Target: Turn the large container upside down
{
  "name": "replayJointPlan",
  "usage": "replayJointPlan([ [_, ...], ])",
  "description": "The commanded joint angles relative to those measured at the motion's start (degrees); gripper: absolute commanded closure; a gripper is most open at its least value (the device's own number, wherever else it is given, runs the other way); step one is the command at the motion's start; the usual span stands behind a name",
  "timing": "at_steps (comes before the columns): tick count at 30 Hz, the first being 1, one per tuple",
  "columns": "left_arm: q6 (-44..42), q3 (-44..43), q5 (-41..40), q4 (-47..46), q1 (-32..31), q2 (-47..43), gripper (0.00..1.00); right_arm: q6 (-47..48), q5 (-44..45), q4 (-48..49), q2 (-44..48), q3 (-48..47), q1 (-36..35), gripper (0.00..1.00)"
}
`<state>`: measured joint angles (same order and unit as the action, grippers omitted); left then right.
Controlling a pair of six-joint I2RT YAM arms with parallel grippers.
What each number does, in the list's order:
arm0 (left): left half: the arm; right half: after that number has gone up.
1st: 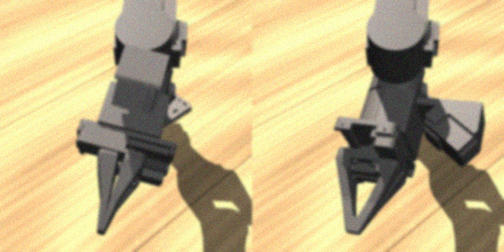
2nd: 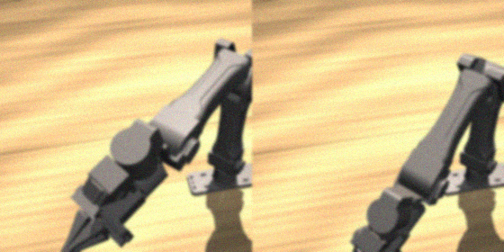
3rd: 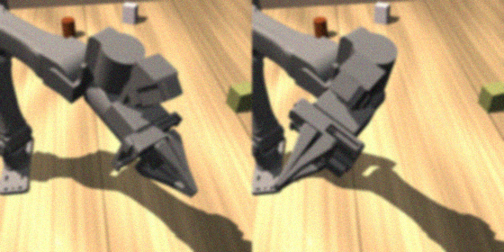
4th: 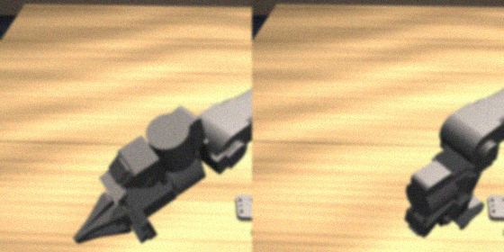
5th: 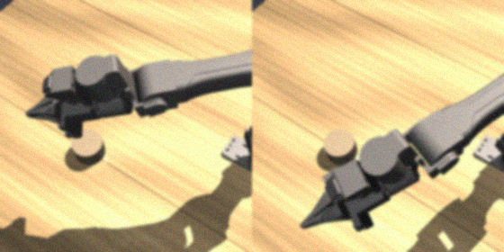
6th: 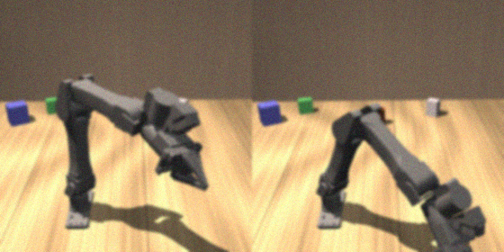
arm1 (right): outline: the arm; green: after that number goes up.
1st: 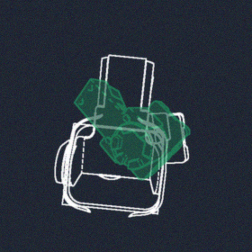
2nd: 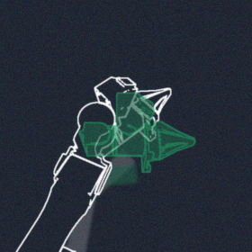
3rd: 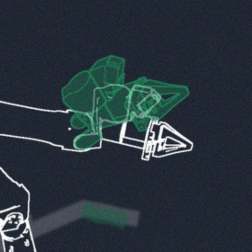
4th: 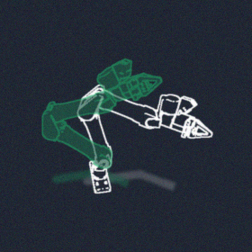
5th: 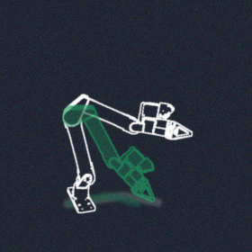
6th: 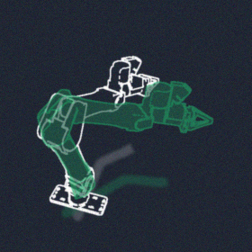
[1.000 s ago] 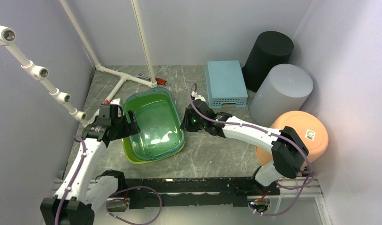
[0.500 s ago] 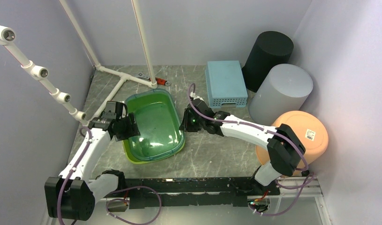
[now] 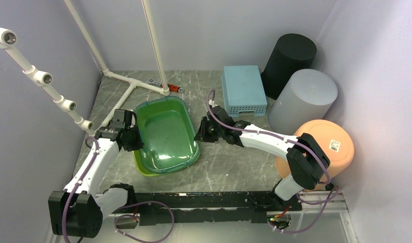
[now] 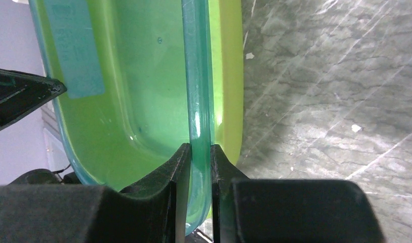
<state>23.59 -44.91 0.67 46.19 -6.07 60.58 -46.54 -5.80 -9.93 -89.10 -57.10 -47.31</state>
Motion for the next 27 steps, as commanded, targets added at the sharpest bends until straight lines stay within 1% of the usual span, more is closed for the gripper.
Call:
replayJointPlan([
  [1,0.9,-1.3,8.9,-3.0,-1.2,0.3,0.8,-5.7,-10.7,16.4,-0.5,-0.3,-1.3,0.84],
  [4,0.8,-1.3,9.3,-3.1,-1.3,0.3,0.83,-7.0,-13.0,19.3,-1.4,0.2,-1.3,0.79],
  [7,0.8,-1.2,9.1,-3.1,-1.4,0.0,0.85,-8.7,-14.6,22.5,-1.8,1.0,-1.3,0.75],
  [11,0.7,-1.2,9.5,-3.2,-1.3,-0.1,0.83,-10.6,-15.4,25.1,-2.4,1.9,-1.4,0.65],
  [17,0.8,-1.3,9.6,-3.1,-1.3,0.1,0.82,-12.4,-15.9,27.6,-3.1,2.5,-1.4,0.65],
  [19,0.8,-1.3,9.6,-3.1,-1.3,0.1,0.82,-13.0,-15.8,28.5,-3.2,3.1,-1.3,0.67],
  [20,0.8,-1.3,9.6,-3.0,-1.3,0.0,0.82,-13.1,-16.0,28.9,-3.3,3.2,-1.3,0.7],
  [23,1.0,-1.6,9.2,-2.7,-1.3,-0.2,0.8,-12.5,-16.5,28.1,-3.6,2.4,-1.2,0.85],
  [24,1.0,-1.7,8.9,-2.6,-1.4,-0.5,0.78,-12.4,-16.5,28.0,-3.6,2.3,-1.3,0.9],
  [25,1.0,-1.8,8.6,-2.4,-1.4,-0.8,0.72,-12.4,-16.6,28.0,-3.7,2.3,-1.3,0.94],
  [27,1.1,-2.1,7.3,-2.1,-1.3,-1.8,0.66,-12.6,-16.5,28.3,-3.2,2.8,-1.3,1.0],
])
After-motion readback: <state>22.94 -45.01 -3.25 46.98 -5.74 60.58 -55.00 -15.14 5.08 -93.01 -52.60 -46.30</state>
